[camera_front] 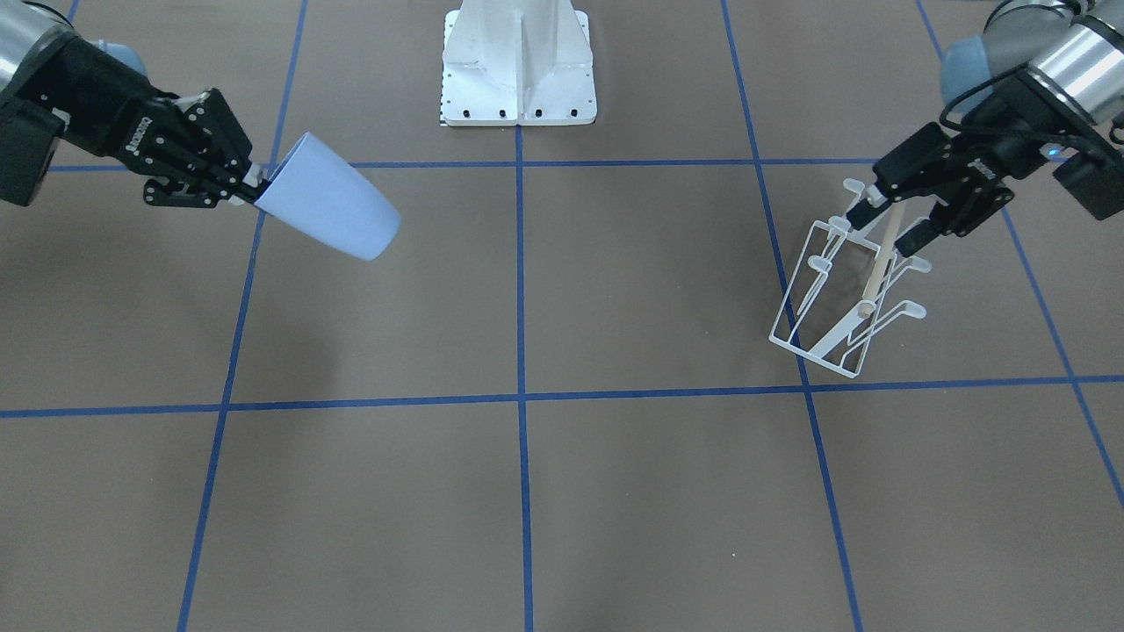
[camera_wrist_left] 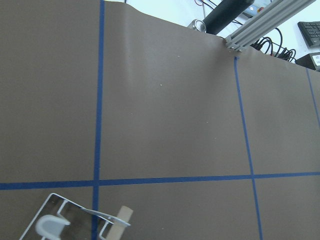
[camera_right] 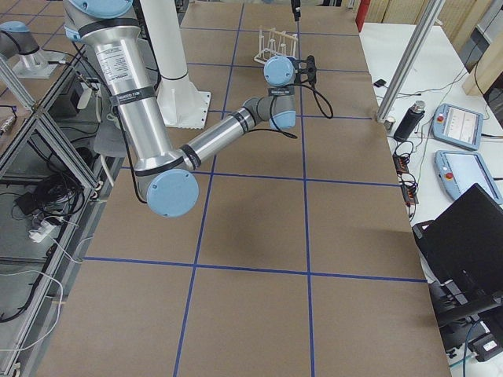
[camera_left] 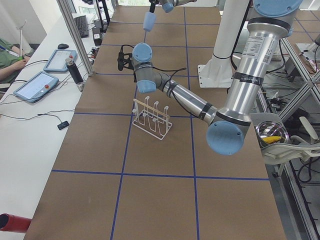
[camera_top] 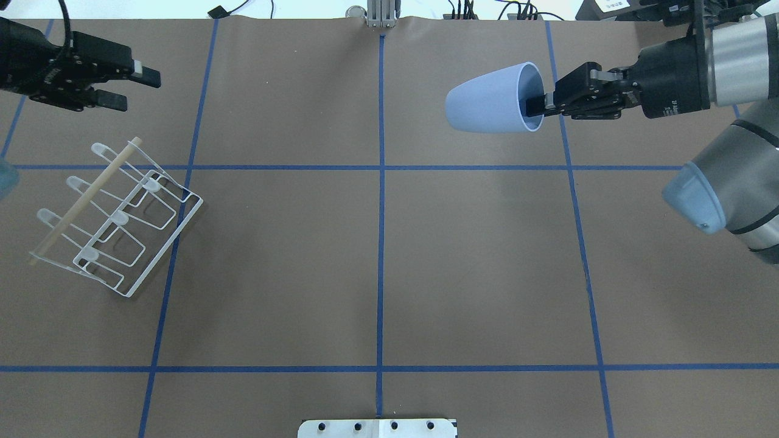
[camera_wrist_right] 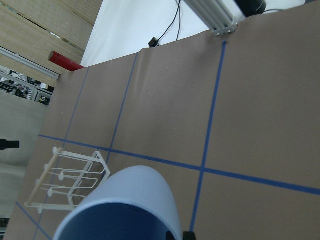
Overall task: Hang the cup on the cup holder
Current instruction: 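Bring the held cup toward the left gripper while the left arm reaches toward it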
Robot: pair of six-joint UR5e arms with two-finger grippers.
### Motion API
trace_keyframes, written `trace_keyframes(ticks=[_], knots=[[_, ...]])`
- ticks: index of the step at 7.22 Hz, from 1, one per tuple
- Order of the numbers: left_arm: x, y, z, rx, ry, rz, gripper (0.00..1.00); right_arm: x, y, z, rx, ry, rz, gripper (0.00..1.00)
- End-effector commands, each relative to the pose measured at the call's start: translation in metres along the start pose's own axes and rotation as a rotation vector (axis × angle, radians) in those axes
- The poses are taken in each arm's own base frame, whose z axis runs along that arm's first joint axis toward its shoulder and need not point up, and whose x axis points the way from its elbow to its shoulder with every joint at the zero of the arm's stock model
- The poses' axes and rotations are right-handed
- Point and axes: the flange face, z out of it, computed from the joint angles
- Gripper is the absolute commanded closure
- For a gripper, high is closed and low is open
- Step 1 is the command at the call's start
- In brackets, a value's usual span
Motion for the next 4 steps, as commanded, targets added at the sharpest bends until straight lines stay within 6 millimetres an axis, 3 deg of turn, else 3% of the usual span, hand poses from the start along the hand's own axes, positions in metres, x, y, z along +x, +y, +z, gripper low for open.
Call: trace_keyframes(ticks=[1, 2, 4], knots=[[0.078, 0.024, 0.045, -0.072, 0.09, -0.024, 0.04, -0.027, 0.016, 0.007, -0.037, -0.121, 0.098, 1.0], [0.102, 0.031, 0.05, -0.024, 0.147, -0.027, 0.04, -0.032, 0.021, 0.003, -0.033, -0.174, 0.104, 1.0], [0.125, 0.073, 0.068, 0.038, 0.39, -0.086, 0.04, -0.042, 0.045, 0.015, -0.02, -0.34, 0.154, 1.0]])
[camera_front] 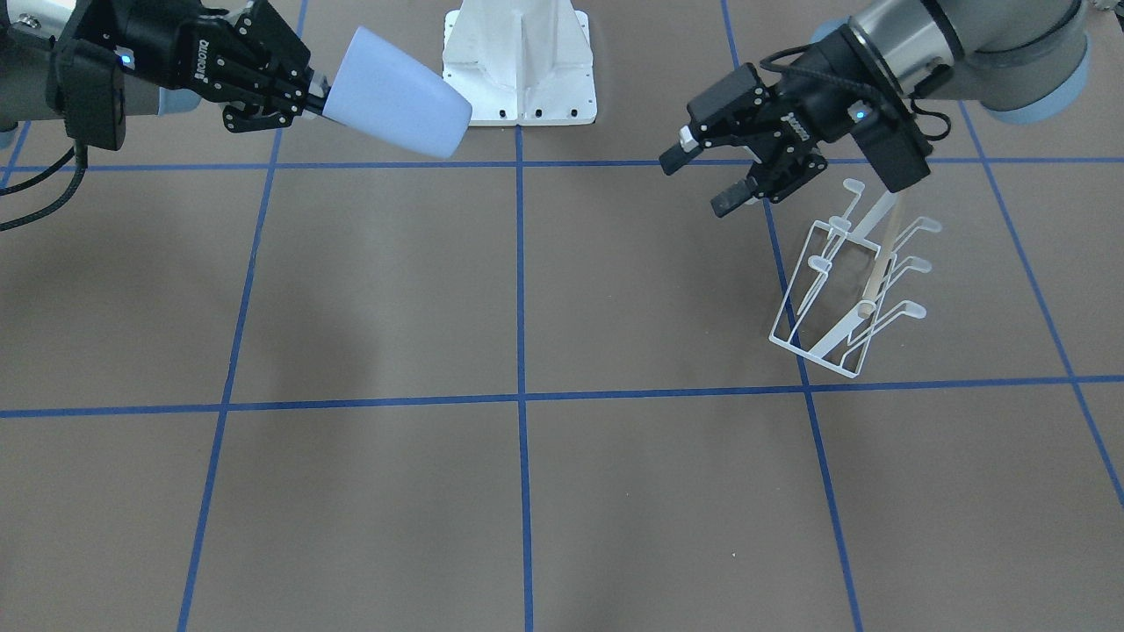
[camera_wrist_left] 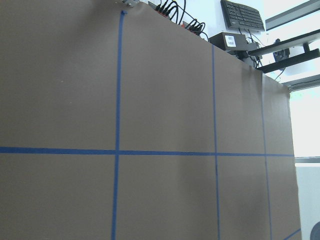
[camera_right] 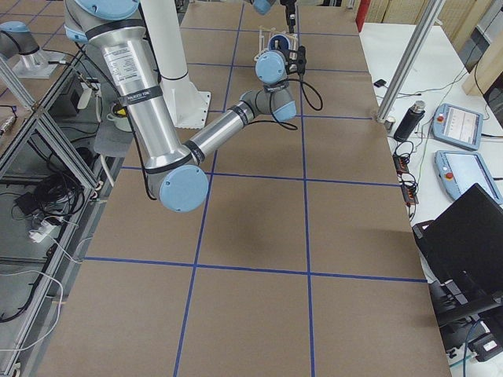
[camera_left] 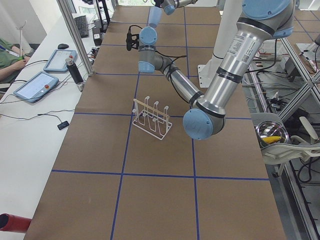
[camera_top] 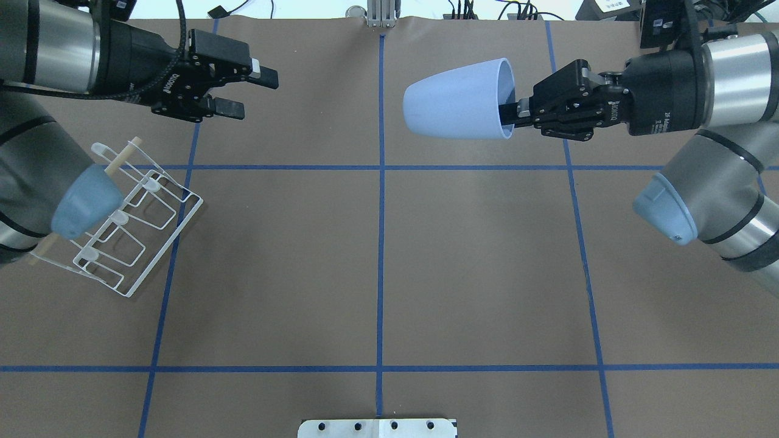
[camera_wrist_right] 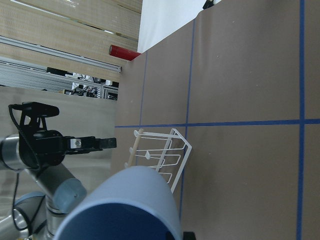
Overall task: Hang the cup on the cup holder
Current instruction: 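Bring the held cup toward the left gripper while the left arm reaches toward it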
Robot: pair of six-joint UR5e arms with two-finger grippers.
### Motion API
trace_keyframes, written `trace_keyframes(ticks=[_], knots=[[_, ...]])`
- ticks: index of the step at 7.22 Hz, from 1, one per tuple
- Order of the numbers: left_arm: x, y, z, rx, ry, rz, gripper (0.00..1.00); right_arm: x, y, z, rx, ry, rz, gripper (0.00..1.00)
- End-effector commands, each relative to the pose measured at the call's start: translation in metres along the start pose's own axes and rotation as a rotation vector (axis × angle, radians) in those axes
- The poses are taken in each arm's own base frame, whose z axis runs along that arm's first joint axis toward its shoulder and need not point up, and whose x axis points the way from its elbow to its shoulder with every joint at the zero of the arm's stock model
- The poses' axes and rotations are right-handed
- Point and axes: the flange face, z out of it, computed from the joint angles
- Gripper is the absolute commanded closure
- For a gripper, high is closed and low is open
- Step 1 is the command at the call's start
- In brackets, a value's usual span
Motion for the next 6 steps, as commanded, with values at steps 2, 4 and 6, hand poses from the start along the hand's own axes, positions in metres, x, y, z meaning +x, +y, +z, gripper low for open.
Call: trace_keyframes(ticks=[2, 4, 6], knots=[[0.031, 0.066, 0.027, 0.033, 0.37, -0.191, 0.04, -0.001, 0.034, 0.019, 0.0, -0.214, 0.064, 1.0], [0.047, 0.075, 0.026, 0.03, 0.493, -0.342, 0.04, 0.003, 0.042, 0.02, -0.01, -0.241, 0.059, 1.0], [0.069, 0.07, 0.025, 0.041, 0.562, -0.455, 0.03, 0.006, 0.05, 0.024, -0.03, -0.265, 0.057, 1.0]])
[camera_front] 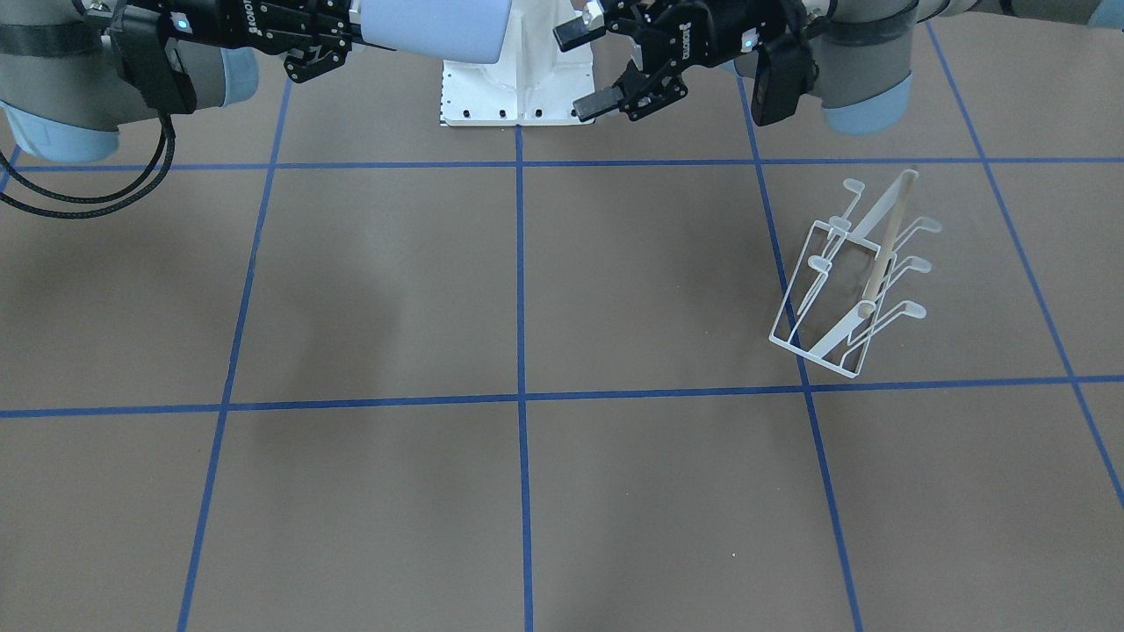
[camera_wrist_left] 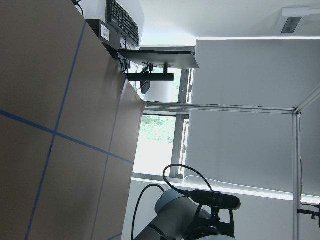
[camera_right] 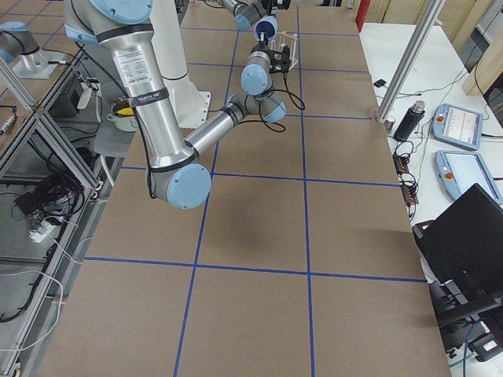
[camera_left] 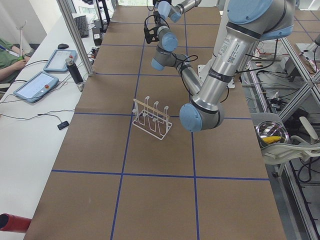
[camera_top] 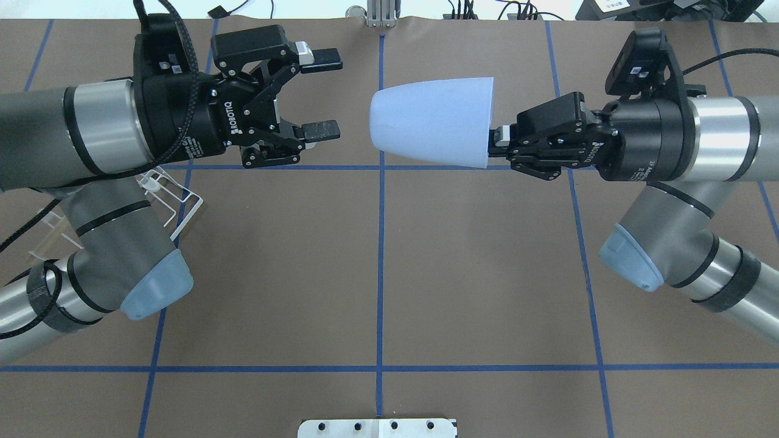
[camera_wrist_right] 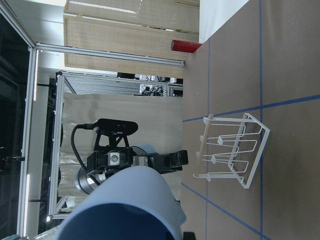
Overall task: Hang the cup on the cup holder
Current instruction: 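Bring the held cup toward the left gripper while the left arm reaches toward it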
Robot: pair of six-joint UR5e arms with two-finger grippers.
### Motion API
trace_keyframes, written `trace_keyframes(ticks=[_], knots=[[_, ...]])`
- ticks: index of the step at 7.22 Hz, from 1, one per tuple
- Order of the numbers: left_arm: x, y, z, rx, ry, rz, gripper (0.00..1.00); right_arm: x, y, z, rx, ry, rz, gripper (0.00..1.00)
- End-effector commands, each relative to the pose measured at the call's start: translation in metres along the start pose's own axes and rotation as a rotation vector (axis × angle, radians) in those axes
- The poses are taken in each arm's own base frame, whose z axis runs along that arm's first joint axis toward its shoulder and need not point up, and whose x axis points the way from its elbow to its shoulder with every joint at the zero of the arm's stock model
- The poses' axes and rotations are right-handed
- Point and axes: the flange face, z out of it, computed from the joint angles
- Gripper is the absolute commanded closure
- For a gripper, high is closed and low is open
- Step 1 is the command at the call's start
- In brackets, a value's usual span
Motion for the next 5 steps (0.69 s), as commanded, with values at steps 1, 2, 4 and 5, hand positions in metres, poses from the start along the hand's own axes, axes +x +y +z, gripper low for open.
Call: trace_keyframes(ticks=[1, 2, 4, 5], knots=[[0.009, 0.002, 0.009, 0.035, 0.061, -0.106, 0.03, 0.002, 0.009, 0.001, -0.018, -0.036, -0.007, 1.0], [0.002, 0.011, 0.014, 0.018, 0.055, -0.119, 0.03, 0.005, 0.012, 0.003, -0.02, -0.063, -0.01, 1.0], [-0.005, 0.019, 0.019, 0.001, 0.046, -0.133, 0.03, 0.009, 0.017, 0.004, -0.013, -0.113, -0.02, 1.0], [-0.006, 0.03, 0.024, -0.022, 0.049, -0.145, 0.03, 0.011, 0.017, 0.006, -0.005, -0.119, -0.017, 1.0]])
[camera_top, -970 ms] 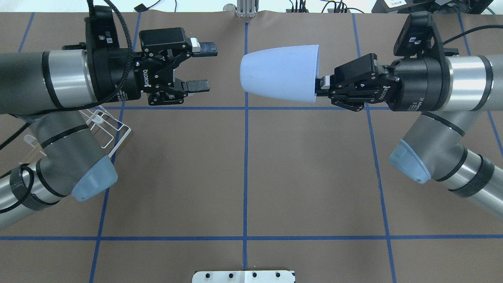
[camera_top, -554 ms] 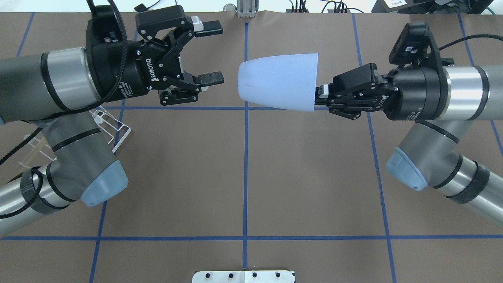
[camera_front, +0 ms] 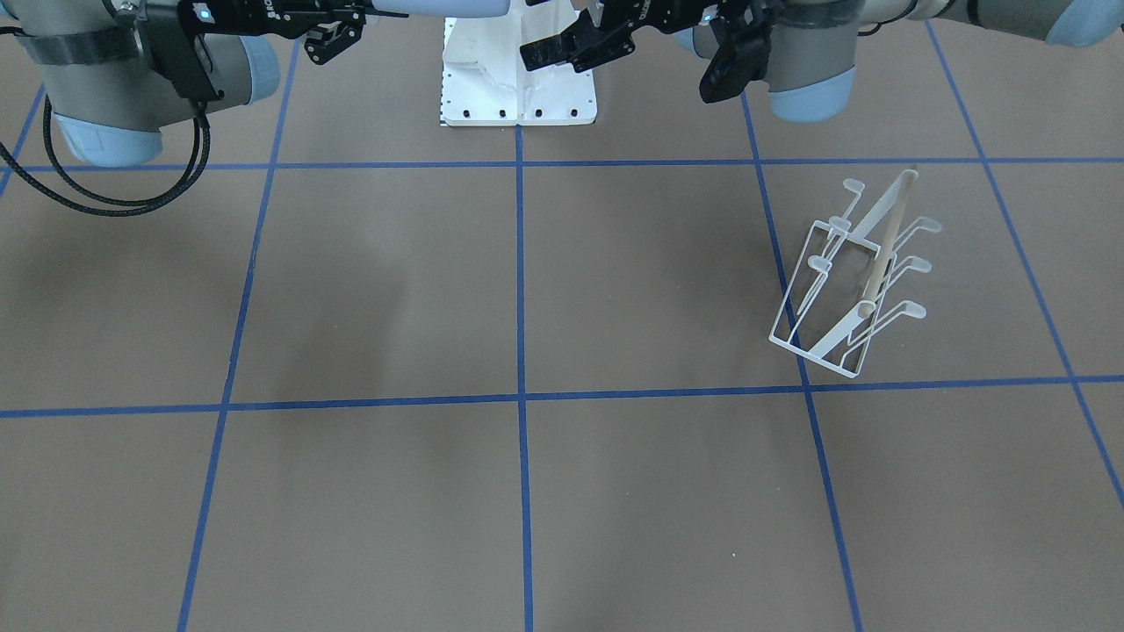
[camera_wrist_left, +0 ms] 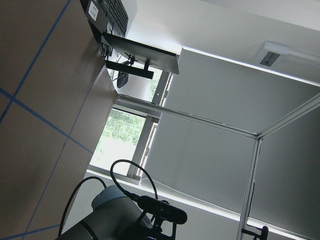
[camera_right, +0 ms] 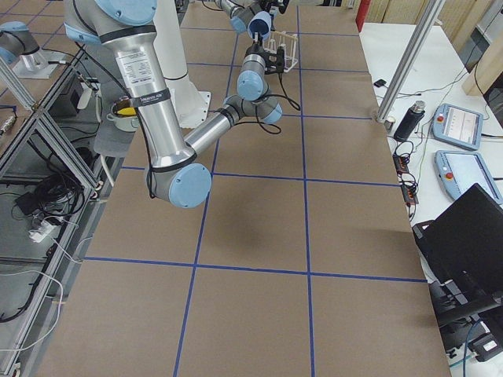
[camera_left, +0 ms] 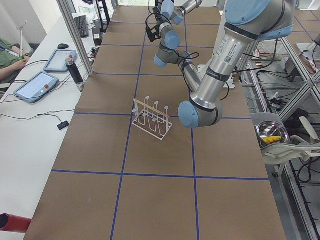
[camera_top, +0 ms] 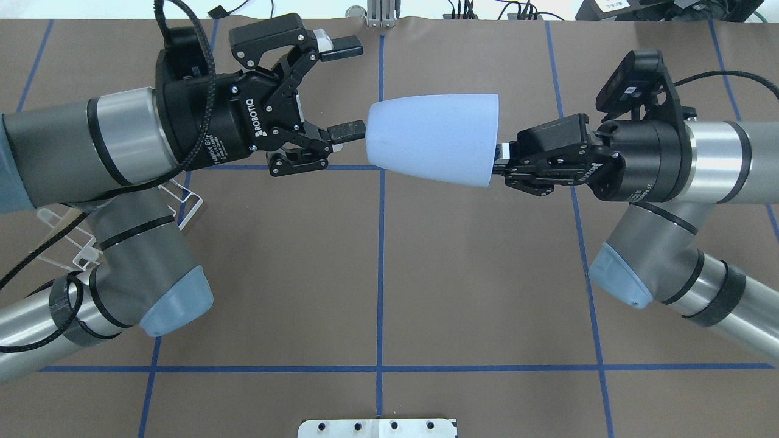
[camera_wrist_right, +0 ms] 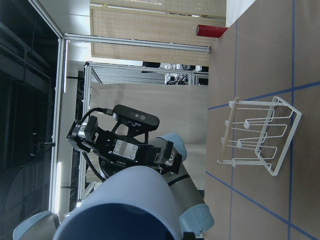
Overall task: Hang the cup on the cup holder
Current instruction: 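Bring the held cup toward the left gripper while the left arm reaches toward it, then close the left gripper on the cup's closed end beside the right gripper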
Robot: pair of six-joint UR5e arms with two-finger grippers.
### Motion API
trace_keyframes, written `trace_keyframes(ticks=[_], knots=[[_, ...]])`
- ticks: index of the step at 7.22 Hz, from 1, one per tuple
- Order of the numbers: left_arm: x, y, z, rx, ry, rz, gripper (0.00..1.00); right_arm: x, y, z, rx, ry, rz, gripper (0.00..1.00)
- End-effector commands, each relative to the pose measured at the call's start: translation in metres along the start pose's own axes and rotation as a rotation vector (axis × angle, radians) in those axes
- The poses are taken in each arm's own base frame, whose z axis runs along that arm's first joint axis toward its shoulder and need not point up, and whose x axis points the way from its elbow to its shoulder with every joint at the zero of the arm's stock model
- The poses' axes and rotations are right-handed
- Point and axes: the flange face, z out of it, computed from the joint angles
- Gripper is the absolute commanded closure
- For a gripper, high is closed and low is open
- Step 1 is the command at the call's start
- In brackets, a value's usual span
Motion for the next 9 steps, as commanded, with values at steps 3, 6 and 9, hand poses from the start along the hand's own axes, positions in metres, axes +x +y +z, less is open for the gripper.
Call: trace_keyframes(ticks=[3, 6, 9], knots=[[-0.002, 0.033, 0.004, -0.07, 0.012, -0.029, 0.03, 0.003, 0.002, 0.002, 0.01, -0.013, 0.001, 1.0], [0.0, 0.038, 0.003, -0.081, 0.017, -0.032, 0.03, 0.005, 0.003, 0.001, 0.007, -0.01, 0.004, 1.0], [-0.003, 0.035, 0.005, -0.075, 0.01, -0.031, 0.03, 0.007, 0.007, -0.008, -0.005, -0.032, -0.007, 1.0]])
